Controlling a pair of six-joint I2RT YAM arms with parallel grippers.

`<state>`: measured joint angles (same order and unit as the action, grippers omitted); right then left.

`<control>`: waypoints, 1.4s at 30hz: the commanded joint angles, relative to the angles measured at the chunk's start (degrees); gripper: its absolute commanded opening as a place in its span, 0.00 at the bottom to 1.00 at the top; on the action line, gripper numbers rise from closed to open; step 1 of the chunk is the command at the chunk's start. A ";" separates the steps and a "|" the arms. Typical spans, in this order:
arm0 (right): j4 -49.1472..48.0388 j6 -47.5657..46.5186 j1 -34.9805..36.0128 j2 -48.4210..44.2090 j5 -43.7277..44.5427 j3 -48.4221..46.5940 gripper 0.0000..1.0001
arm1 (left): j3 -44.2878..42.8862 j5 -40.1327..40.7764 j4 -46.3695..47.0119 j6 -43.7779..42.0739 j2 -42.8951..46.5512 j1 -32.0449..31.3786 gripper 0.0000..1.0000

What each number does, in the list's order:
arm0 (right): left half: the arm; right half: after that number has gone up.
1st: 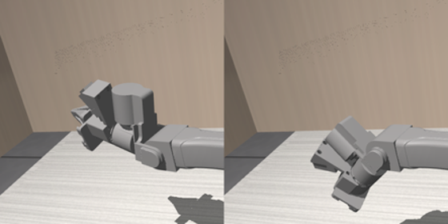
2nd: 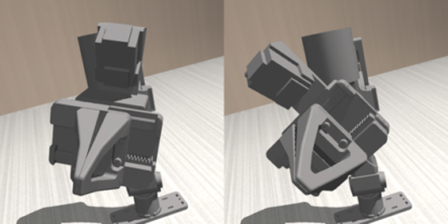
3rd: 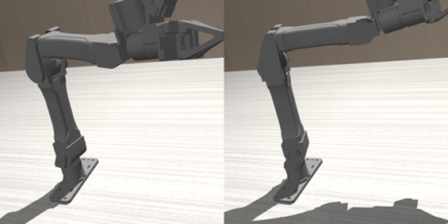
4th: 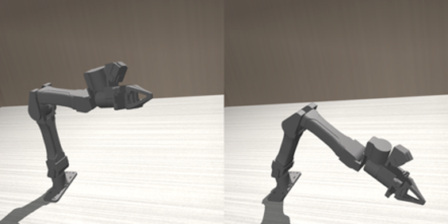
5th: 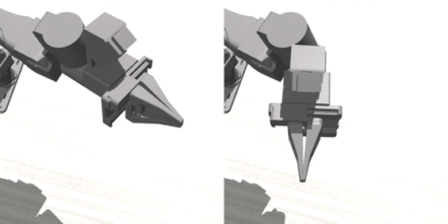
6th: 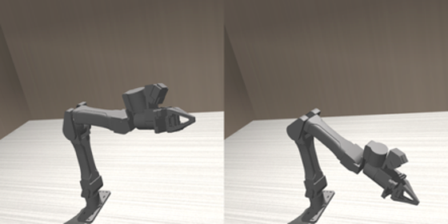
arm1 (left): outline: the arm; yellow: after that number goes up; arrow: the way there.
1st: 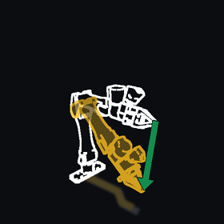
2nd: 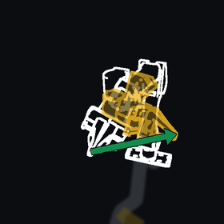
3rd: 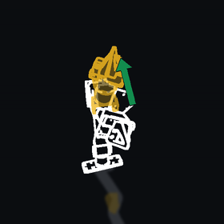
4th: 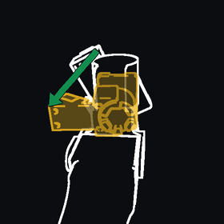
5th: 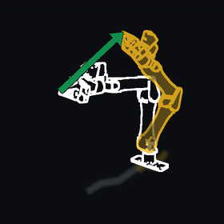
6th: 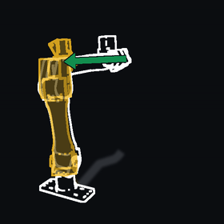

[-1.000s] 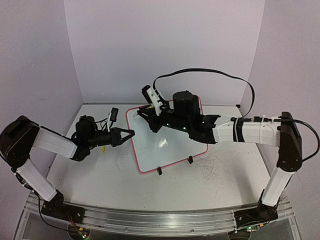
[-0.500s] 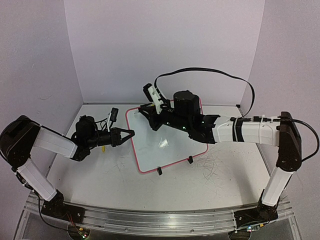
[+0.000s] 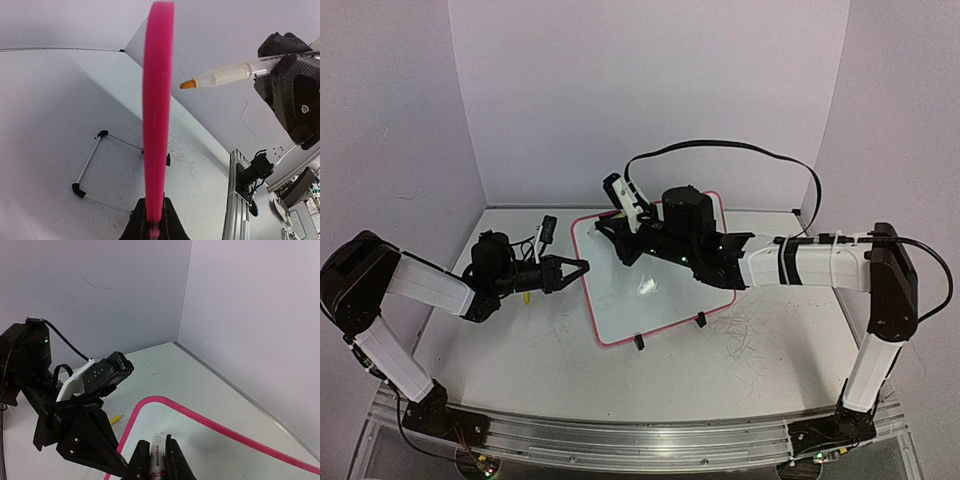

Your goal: Write a sentence on the whiteboard

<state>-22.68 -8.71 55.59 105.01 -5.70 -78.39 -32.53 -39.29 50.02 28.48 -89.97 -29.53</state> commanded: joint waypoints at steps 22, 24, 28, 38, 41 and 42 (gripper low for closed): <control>-0.93 1.42 0.15 2.33 1.93 -4.49 0.00 | -1.67 -1.51 1.03 -1.97 -0.33 0.17 0.00; -0.78 1.47 0.16 2.62 1.61 -4.66 0.00 | -1.76 -1.53 0.99 -2.01 -0.35 0.15 0.00; -0.28 1.50 0.24 3.10 1.27 -5.29 0.00 | -1.83 -1.66 0.97 -1.97 -0.44 0.17 0.00; 0.96 1.49 1.09 4.42 0.35 -6.63 0.00 | -2.01 -1.75 1.01 -1.90 -0.45 0.17 0.00; 1.31 1.52 1.32 4.78 0.30 -6.86 0.00 | -2.01 -1.75 1.03 -1.85 -0.31 0.17 0.00; 1.40 1.56 1.37 4.85 0.19 -6.89 0.00 | -2.01 -1.75 0.98 -1.86 -0.29 0.17 0.00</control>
<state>-21.58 -7.86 56.40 108.40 -5.21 -82.96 -32.56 -39.92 50.00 28.38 -90.06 -29.30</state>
